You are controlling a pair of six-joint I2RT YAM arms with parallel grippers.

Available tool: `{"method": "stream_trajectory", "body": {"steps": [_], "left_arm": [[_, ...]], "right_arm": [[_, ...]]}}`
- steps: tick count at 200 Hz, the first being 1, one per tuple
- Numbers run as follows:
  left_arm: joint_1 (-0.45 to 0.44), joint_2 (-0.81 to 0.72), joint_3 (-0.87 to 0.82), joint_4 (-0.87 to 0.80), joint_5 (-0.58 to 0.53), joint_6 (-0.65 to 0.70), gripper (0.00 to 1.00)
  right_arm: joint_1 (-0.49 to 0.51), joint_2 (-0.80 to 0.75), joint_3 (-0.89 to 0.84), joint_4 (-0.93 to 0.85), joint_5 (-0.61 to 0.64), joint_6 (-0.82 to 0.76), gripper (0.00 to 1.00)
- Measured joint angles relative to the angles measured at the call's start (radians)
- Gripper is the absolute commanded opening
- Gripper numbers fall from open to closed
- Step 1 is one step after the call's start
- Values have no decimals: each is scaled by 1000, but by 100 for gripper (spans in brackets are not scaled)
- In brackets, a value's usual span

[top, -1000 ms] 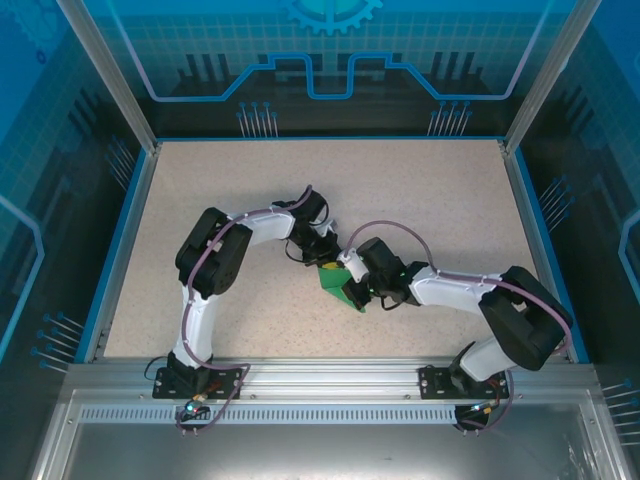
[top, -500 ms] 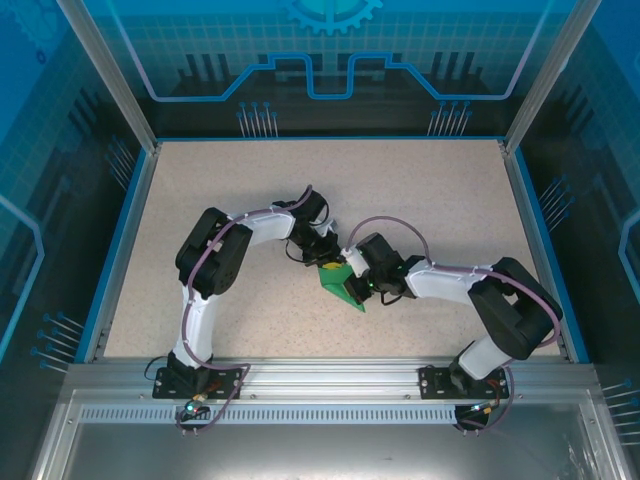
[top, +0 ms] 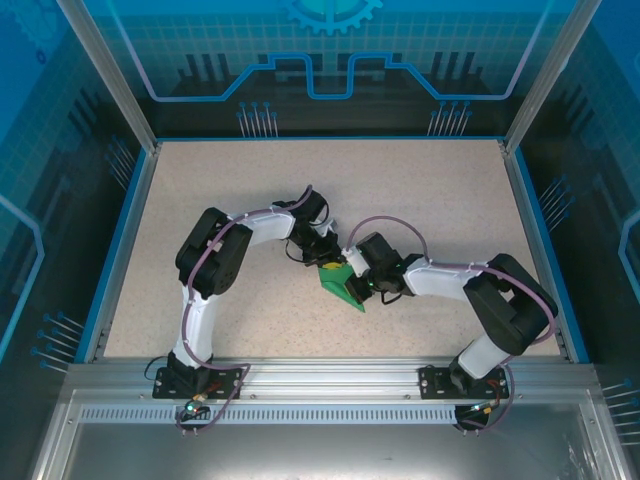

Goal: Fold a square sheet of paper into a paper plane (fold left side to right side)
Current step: Third fold the triangle at the center of the table.

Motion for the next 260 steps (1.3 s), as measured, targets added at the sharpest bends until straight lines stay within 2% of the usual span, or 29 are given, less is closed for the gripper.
{"method": "stream_trajectory", "body": {"steps": [161,215,260], "left_arm": [[0,0,0,0,0,0,9],[-2,-1,0,0,-4,12,15],[0,-10,19,-40,-21,25,24]], "right_arm": [[0,31,35,-35,-2,0,0],[0,46,62,-70,-4,0,0],[0,57,79,-88,-10,0,0]]}}
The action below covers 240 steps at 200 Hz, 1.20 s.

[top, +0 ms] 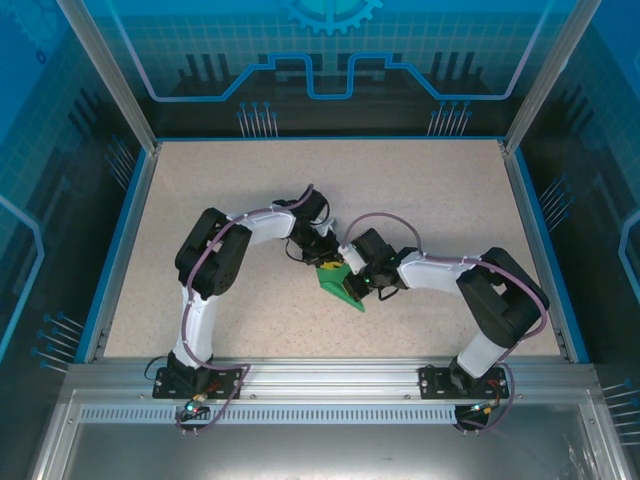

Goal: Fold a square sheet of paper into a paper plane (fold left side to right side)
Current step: Third fold the triangle at the center of the table.

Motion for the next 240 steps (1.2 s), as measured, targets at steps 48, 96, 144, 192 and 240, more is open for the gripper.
{"method": "stream_trajectory", "body": {"steps": [48,96,144,192,240], "left_arm": [[19,-121,-16,-39,-61,24,21],[22,-338,-223,56,-11,-9,15],[-34,-344,-383,197,61,-84,15],[-54,-325,-405,282,69,-114,14],[-54,-281,-444,339,59,-117,14]], "right_arm": [[0,2,2,-1,-4,0,0],[0,10,8,0,-16,0,0],[0,16,15,-1,-23,0,0],[0,20,19,-2,-26,0,0],[0,27,24,-2,-33,0,0]]}}
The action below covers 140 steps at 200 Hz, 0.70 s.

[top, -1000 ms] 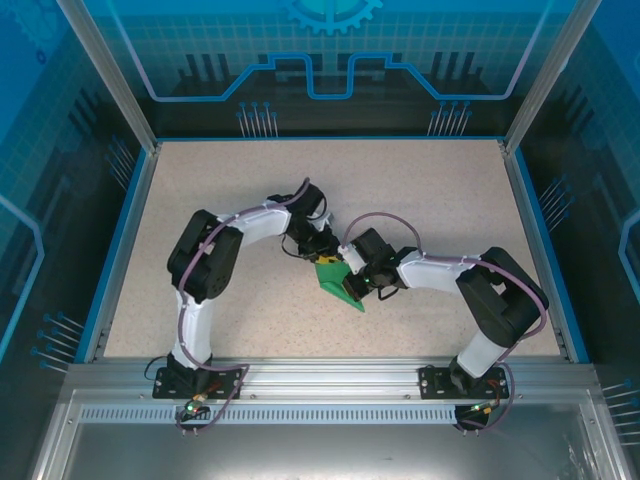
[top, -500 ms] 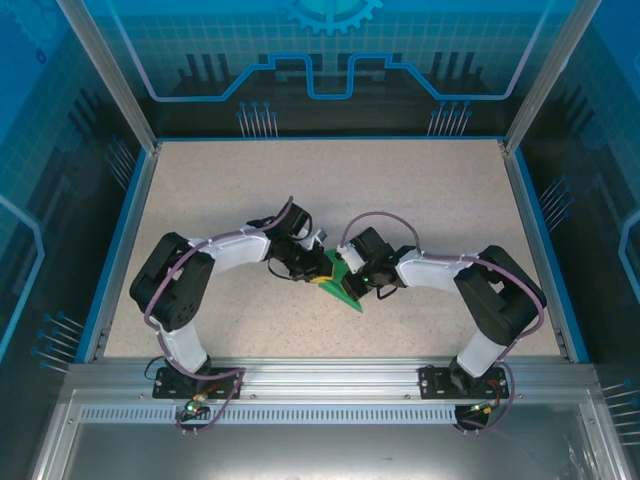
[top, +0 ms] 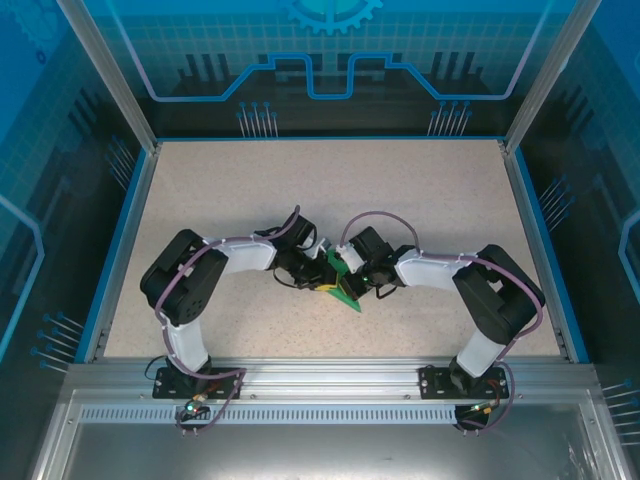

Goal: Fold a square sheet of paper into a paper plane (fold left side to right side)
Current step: Third fold the triangle at the center of the table.

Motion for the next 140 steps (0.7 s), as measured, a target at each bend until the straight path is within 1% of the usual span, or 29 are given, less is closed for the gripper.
{"method": "stream_trajectory", "body": {"steps": [111,124,140], "left_arm": [[0,28,-34,35,-27,2,14],[0,29,-34,34,-30,3,14],[0,29,-34,32,-31,5,14]], "right_arm": [[0,6,9,-6,-7,5,0],[-2,3,9,-7,-8,12,14],[-7,-5,9,-10,-16,39,26]]}}
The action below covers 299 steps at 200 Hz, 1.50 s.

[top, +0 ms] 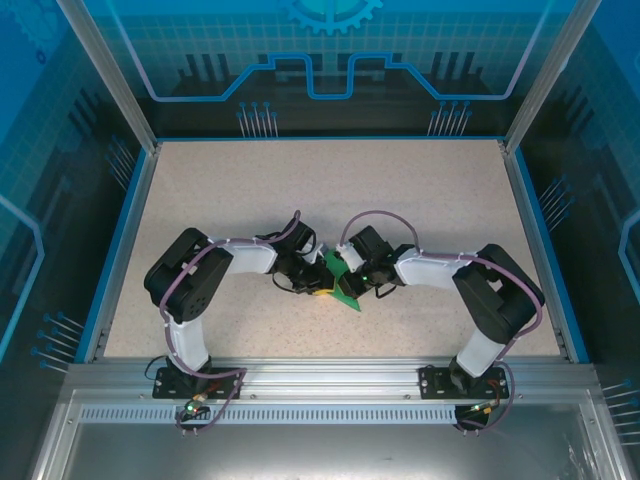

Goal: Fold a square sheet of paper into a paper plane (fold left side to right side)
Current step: Third fold the triangle at the center of the table.

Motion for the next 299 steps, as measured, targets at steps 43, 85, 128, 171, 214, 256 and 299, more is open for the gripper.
{"method": "stream_trajectory", "body": {"steps": [43,85,128,171,214,256,299], "left_arm": [[0,2,0,0,-3,3,14],[0,2,1,-2,-3,3,14],[0,3,10,-16,-6,4,14],[0,8,19,-33,-7,7,14],[0,10,26,-43,-7,8,14],[0,13,33,-55,-8,23,14],[-1,16,42,-71,-13,26,14]], "right_arm": [[-56,-128,-2,-32,-21,29,37],[-67,-206,-6,-106,-134,55,24],[-66,-154,-26,-152,-307,141,11],[-64,-43,-25,-176,-334,186,8],[-63,-7,-14,-201,-302,195,8],[-63,3,-13,-214,-278,202,7],[-63,4,-16,-217,-271,222,7]]}}
